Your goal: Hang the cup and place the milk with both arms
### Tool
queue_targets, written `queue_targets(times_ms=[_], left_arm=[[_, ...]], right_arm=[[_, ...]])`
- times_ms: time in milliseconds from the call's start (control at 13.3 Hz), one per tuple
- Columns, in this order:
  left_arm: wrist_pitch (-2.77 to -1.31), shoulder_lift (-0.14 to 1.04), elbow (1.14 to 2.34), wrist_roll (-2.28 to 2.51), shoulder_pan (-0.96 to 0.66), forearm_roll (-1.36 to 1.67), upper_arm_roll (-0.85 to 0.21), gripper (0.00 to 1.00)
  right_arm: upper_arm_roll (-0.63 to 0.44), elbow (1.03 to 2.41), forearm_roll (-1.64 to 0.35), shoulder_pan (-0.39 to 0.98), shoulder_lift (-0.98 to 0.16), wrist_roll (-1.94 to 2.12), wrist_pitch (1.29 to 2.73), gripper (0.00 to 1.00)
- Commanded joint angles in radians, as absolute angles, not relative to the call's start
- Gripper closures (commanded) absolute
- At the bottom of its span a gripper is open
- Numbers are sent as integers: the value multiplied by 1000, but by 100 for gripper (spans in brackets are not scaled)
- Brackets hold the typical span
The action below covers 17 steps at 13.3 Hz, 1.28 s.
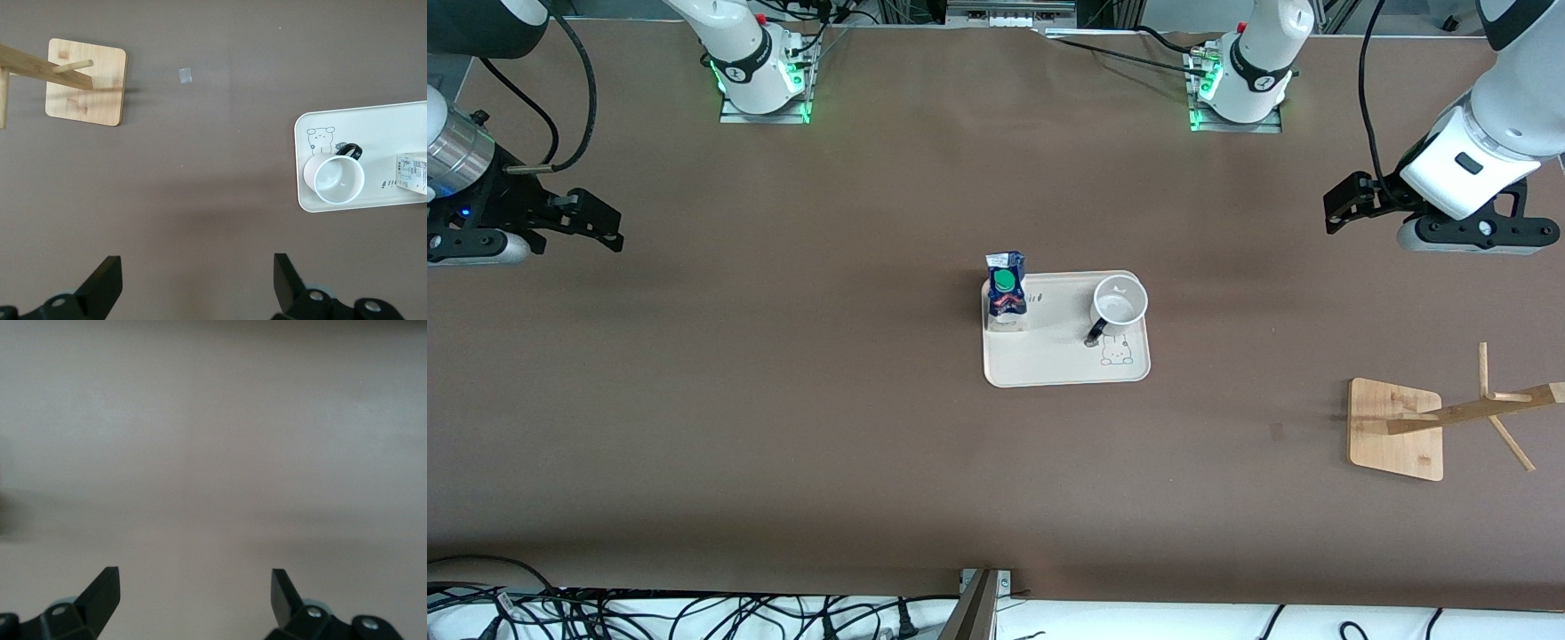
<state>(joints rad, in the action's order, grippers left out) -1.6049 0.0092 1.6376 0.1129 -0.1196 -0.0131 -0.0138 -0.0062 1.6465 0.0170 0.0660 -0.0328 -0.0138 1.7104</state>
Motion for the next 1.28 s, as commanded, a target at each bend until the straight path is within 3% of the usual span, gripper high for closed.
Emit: queue_targets(times_ms=[0,1202], left_arm=[[-1571,26,1600,106,-121,3,-12,0],[-1563,38,1598,103,-124,5,-21,0]], right_arm=[[-2,1626,29,66,-38,-14,1707,0],[2,1628,11,67,-37,-12,1727,0]])
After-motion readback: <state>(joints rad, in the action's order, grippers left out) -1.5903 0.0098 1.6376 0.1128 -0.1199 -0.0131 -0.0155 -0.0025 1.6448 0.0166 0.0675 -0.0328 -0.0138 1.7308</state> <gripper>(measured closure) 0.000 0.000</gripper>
